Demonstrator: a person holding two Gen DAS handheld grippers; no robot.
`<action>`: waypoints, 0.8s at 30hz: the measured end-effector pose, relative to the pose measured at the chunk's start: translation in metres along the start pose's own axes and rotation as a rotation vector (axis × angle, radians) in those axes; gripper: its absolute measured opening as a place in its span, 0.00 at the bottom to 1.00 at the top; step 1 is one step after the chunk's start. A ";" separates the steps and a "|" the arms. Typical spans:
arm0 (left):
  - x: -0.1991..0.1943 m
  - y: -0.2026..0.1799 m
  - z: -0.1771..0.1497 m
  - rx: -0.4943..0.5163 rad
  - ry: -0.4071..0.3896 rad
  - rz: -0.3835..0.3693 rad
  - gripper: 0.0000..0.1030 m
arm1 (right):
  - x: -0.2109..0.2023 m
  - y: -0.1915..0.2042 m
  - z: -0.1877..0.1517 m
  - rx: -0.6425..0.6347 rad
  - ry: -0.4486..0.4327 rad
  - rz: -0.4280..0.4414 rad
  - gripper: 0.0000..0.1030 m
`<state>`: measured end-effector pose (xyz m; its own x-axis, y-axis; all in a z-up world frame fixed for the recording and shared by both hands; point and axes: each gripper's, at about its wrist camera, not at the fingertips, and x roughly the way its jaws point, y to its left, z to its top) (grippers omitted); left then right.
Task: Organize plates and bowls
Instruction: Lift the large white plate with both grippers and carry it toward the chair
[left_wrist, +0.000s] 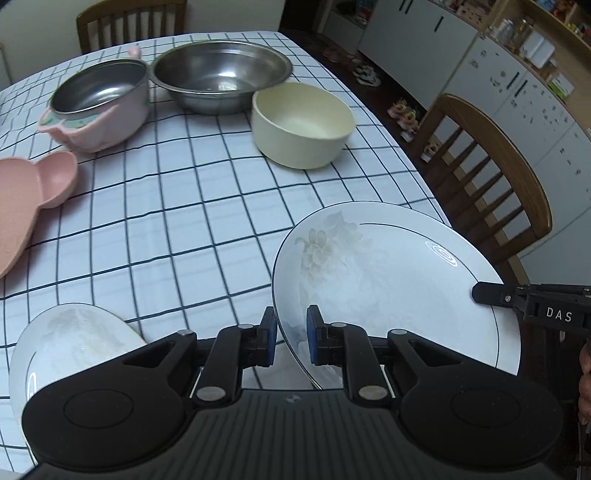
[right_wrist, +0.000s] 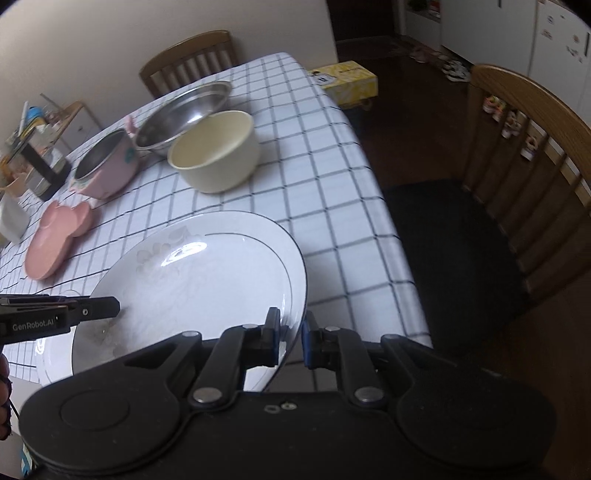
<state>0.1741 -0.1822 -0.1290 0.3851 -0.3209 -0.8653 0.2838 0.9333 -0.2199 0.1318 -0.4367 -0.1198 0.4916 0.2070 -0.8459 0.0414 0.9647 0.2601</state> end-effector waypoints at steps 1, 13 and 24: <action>0.001 -0.003 -0.001 0.010 0.003 -0.002 0.15 | -0.001 -0.003 -0.003 0.005 -0.002 -0.005 0.13; 0.015 -0.013 -0.012 0.063 0.050 -0.015 0.15 | 0.006 -0.027 -0.021 0.049 0.004 -0.006 0.12; 0.023 -0.015 -0.027 0.115 0.079 -0.017 0.14 | 0.018 -0.028 -0.028 0.039 0.045 -0.031 0.14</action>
<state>0.1552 -0.1997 -0.1578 0.3101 -0.3187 -0.8957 0.3905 0.9017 -0.1856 0.1154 -0.4557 -0.1550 0.4502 0.1853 -0.8735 0.0904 0.9637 0.2511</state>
